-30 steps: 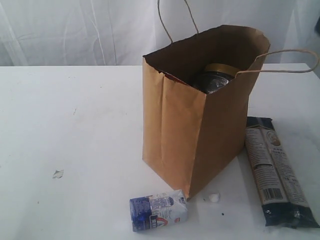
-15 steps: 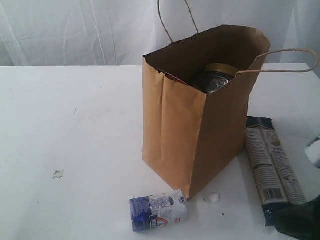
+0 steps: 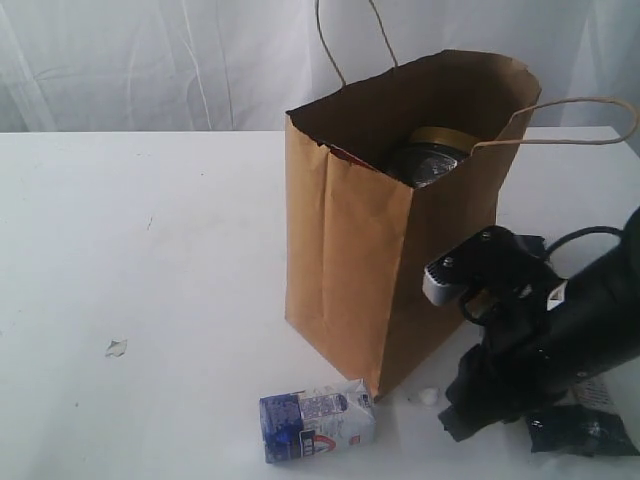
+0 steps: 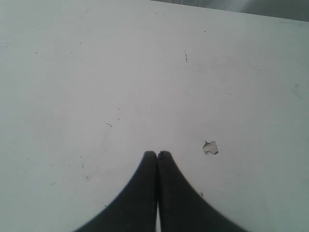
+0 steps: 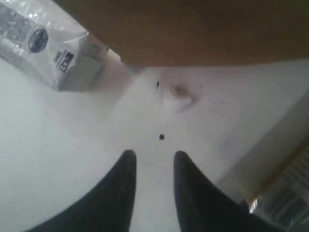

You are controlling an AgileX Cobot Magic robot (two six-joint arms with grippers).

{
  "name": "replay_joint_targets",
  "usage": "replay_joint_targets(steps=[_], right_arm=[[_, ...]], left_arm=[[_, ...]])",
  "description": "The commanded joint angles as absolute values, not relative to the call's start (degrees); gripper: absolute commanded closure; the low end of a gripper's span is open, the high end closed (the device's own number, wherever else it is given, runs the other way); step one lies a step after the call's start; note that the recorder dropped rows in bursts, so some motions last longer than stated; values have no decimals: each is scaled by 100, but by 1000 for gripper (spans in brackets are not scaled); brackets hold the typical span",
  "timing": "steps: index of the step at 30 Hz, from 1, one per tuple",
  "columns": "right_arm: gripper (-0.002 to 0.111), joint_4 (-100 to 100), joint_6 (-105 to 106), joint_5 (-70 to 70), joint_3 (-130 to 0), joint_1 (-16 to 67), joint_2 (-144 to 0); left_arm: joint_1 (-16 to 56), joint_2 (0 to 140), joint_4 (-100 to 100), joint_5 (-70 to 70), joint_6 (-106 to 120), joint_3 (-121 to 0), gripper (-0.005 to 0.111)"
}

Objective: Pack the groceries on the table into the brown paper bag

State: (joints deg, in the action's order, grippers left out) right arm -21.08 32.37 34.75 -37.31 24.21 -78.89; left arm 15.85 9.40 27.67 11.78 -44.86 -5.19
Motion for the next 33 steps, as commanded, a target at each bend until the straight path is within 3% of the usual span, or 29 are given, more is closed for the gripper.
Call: replay_joint_targets(steps=[1,15,18,25,33], right_arm=[[66,-2222,3464,2774,-3807,2617,-8400],[67,-2199,3597,1938,-3807,2757,-9235],[74,-2199,3597,1938,-3807,2757,-9269],[103,-2261,3586,2014,-3822,2757,-9257],[107,-2330,3586,2441,-3822,2757,-8746]], left_arm=[[1609,916,2788,1161,-4505,-478,107],[1609,916,2788,1161,-4505,-478,107],[1609,916,2788,1161,-4505,-478,107],[1609,916,2788,1161,-4505,-478,107],[1609,916,2788,1161,-4505,-478,107]])
